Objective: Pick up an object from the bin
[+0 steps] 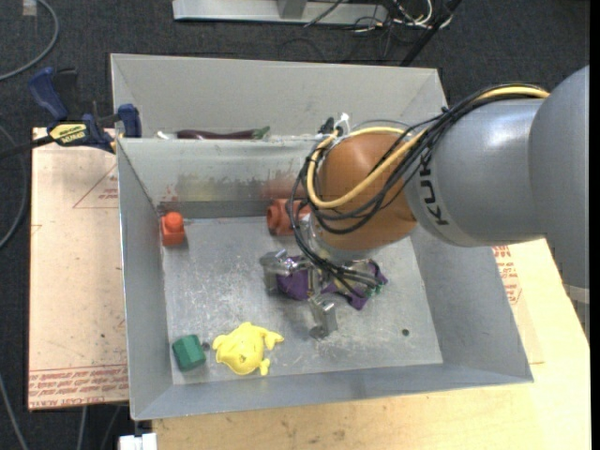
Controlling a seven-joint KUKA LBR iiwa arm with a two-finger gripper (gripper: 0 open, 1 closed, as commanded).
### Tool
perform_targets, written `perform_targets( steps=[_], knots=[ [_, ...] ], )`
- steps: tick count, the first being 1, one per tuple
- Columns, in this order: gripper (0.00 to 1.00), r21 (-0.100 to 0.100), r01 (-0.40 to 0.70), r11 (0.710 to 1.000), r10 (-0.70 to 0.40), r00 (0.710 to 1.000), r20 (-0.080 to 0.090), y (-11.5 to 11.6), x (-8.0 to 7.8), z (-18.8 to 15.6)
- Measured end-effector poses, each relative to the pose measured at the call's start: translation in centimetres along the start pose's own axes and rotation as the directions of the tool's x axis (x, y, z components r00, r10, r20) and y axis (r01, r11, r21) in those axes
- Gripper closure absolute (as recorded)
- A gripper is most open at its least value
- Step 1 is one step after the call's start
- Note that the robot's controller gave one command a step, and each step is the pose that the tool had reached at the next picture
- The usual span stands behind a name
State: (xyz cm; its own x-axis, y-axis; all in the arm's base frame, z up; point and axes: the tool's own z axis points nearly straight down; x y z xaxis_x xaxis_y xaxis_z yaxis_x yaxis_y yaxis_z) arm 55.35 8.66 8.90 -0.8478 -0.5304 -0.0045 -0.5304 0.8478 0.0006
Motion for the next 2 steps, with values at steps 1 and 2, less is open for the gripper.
perform_targets(
  steps=[1,2],
  knots=[
    [0.0,-0.002,-0.11,0.994,0.11,0.994,0.001,-2.6,0.0,0.6],
    [0.0,-0.001,-0.336,0.942,0.336,0.942,0.001,-4.5,-0.1,1.0]
  ],
)
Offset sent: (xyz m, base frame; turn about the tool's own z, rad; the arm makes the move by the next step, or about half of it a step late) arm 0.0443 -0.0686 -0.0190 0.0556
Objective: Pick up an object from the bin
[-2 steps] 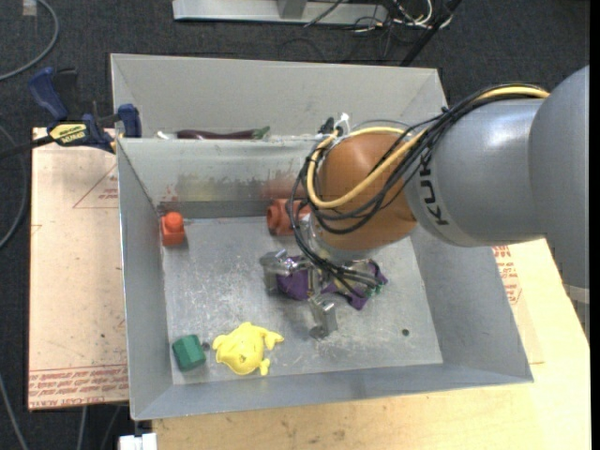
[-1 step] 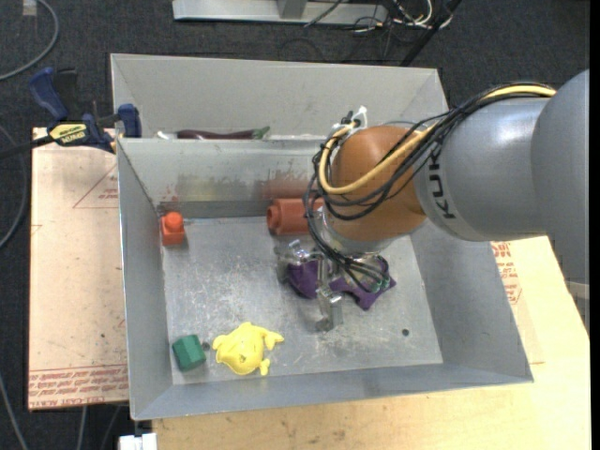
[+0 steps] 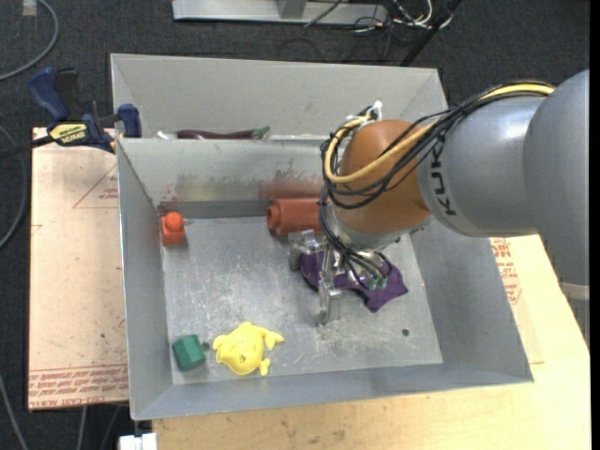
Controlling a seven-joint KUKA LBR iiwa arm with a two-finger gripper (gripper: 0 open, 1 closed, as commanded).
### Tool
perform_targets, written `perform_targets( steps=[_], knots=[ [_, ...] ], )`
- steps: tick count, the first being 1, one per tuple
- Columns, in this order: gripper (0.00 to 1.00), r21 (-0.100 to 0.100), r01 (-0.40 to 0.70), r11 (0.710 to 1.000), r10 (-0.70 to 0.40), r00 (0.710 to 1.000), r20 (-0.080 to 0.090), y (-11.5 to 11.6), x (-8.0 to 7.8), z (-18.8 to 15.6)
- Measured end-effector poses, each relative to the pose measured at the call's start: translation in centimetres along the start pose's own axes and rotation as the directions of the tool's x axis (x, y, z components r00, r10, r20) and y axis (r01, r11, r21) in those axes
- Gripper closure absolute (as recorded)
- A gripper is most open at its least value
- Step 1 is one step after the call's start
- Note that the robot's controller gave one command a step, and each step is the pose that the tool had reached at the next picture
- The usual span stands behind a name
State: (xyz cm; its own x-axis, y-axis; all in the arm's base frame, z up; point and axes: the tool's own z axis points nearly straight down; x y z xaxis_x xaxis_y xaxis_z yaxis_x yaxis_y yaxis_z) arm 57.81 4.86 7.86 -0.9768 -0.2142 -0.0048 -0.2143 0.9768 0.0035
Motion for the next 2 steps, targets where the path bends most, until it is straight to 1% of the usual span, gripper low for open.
perform_targets(
  steps=[1,2],
  knots=[
    [0.0,0.0,0.198,0.98,-0.198,0.98,0.001,-2.5,-1.1,-0.6],
    [0.0,0.002,0.492,0.87,-0.492,0.87,0.004,-4.1,-1.4,0.1]
  ],
)
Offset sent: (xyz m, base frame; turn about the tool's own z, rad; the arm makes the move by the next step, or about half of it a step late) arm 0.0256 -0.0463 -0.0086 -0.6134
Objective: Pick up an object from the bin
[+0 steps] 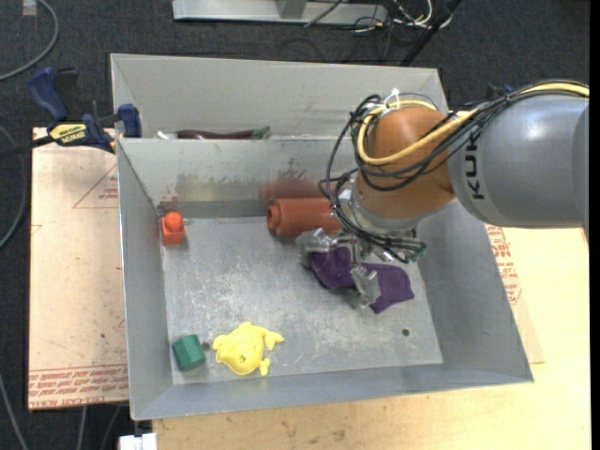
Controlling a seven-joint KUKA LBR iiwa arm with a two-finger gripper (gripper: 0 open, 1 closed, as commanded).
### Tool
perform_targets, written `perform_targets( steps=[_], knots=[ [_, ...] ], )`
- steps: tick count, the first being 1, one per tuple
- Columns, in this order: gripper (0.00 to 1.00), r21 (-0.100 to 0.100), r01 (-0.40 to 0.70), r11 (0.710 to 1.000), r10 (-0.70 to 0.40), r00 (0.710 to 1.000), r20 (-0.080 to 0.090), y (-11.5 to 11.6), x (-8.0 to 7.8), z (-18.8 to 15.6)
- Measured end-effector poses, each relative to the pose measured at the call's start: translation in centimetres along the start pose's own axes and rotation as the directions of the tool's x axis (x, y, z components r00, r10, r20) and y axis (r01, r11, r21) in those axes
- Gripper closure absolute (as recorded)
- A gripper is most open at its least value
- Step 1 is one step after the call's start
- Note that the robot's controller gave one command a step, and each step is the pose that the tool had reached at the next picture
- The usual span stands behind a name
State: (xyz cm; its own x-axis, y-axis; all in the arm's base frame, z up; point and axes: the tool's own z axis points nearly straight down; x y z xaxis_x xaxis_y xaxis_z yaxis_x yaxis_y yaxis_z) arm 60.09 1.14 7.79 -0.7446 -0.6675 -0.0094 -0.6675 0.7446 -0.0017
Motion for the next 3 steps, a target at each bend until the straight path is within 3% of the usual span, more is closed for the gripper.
perform_targets(
  steps=[1,2,3],
  knots=[
    [1.0,-0.002,-0.048,0.999,0.048,0.999,0.002,-6.9,2.5,0.3],
    [1.0,-0.002,-0.048,0.999,0.048,0.999,0.002,-6.9,2.5,0.3],
    [1.0,0.003,-0.08,0.997,0.08,0.997,0.011,-5.9,1.2,-16.6]
  ],
)
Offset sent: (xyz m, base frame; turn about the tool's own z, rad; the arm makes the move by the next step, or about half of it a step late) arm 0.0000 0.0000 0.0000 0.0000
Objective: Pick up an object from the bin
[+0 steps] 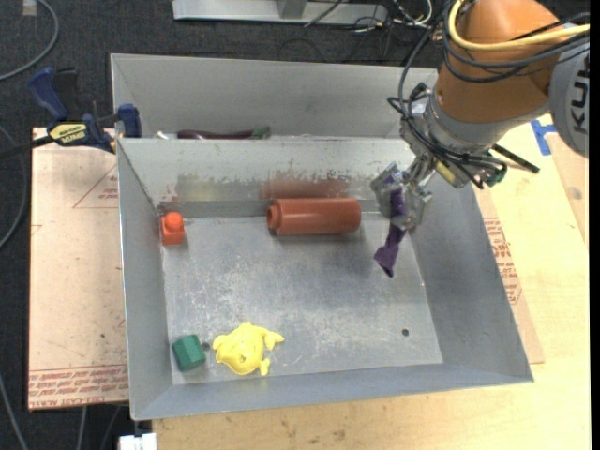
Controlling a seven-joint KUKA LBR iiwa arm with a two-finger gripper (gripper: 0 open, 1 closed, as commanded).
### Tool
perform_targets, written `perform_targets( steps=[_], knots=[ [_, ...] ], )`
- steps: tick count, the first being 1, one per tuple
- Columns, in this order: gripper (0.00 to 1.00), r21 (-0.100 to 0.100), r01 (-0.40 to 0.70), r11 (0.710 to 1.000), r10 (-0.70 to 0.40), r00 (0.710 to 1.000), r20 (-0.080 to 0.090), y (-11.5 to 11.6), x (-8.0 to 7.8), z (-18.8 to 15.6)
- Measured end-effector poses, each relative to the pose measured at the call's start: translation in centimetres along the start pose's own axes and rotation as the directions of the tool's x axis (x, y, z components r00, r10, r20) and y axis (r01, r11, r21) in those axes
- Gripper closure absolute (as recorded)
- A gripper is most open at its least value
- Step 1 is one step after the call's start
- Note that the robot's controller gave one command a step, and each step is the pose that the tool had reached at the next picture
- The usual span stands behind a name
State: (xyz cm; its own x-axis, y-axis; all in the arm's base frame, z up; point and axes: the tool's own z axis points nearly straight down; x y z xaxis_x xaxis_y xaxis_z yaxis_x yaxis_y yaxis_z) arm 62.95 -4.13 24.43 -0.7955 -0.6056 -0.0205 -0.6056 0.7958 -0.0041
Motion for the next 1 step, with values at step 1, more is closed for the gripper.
perform_targets(
  steps=[1],
  knots=[
    [1.0,-0.005,-0.001,1.0,0.001,1.0,-0.005,0.11,0.09,0.32]
  ],
)
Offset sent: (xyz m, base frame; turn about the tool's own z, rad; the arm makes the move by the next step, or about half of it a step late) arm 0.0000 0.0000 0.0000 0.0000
